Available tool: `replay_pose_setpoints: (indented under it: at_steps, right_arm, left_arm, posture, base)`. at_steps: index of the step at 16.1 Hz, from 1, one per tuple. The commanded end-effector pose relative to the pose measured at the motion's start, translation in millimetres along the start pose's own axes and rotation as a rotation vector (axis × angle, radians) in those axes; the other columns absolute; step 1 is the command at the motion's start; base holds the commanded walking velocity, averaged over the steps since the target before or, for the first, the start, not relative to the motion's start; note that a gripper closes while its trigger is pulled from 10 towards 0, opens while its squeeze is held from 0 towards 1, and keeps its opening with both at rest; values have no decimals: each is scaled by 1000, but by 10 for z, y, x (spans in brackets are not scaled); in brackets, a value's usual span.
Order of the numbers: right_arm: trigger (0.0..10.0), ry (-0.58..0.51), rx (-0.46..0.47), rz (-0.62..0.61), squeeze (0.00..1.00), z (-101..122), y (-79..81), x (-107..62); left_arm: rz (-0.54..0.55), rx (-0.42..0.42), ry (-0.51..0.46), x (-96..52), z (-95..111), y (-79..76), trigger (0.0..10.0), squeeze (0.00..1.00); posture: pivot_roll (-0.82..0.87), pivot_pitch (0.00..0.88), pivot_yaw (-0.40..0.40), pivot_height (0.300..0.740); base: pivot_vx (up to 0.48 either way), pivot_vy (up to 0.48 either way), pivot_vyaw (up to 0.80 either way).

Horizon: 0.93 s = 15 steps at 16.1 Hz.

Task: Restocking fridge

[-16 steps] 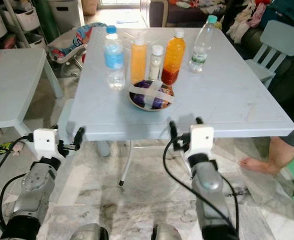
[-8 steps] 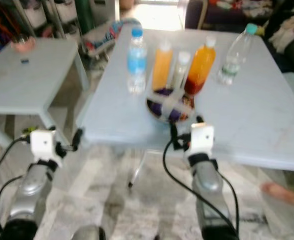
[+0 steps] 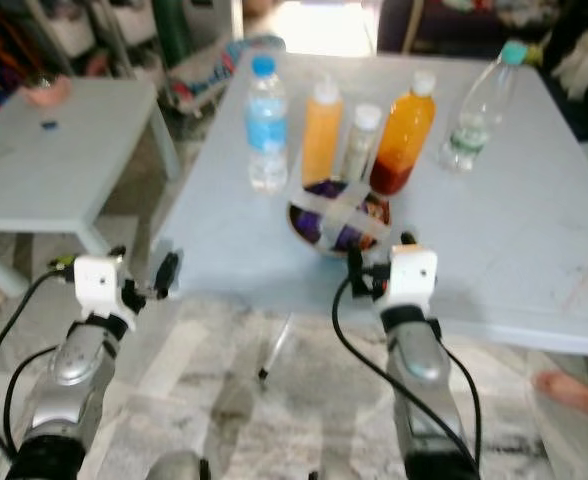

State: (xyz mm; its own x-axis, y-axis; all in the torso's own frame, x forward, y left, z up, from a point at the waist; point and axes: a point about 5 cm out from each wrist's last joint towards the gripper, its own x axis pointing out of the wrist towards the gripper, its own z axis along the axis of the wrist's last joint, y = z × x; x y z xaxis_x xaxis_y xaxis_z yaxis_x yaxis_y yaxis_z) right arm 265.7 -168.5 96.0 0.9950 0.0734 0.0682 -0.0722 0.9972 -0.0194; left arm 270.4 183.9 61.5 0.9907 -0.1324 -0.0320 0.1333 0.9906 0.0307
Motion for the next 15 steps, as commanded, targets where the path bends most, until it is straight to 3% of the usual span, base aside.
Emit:
replay_pose_setpoints:
  at_steps: [1, 3, 5, 10, 13, 15]
  right_arm:
    - [10000, 6, 21, -4, 0, 8, 21, 24]
    - [10000, 22, 91, -24, 0, -2, 67, 68]
    - [10000, 16, 104, -19, 0, 31, 86, 123]
    - [10000, 43, 220, -57, 0, 80, 98, 390]
    - [10000, 112, 299, -69, 0, 56, 211, 567]
    - [10000, 143, 321, -61, 0, 33, 279, 596]
  left_arm:
    - [9, 7, 1, -12, 10, 34, 10000, 0]
    - [5, 12, 0, -17, 16, 35, 10000, 0]
    - [1, 15, -2, -19, 22, 34, 10000, 0]
    - [-12, 24, 6, -60, 12, 21, 10000, 0]
    - [-20, 32, 10, -76, 18, 24, 10000, 0]
    - [-23, 34, 9, -68, 25, 17, 10000, 0]
  posture:
    - [-10, 31, -2, 740]
    - [-5, 34, 1, 740]
    - [-4, 39, 3, 740]
    - [13, 66, 9, 740]
    - [24, 73, 10, 740]
    - [28, 72, 7, 740]
  base:
    - [0, 0, 0]
    - [0, 0, 0]
    - [0, 0, 0]
    - [0, 0, 0]
    - [0, 0, 0]
    - [0, 0, 0]
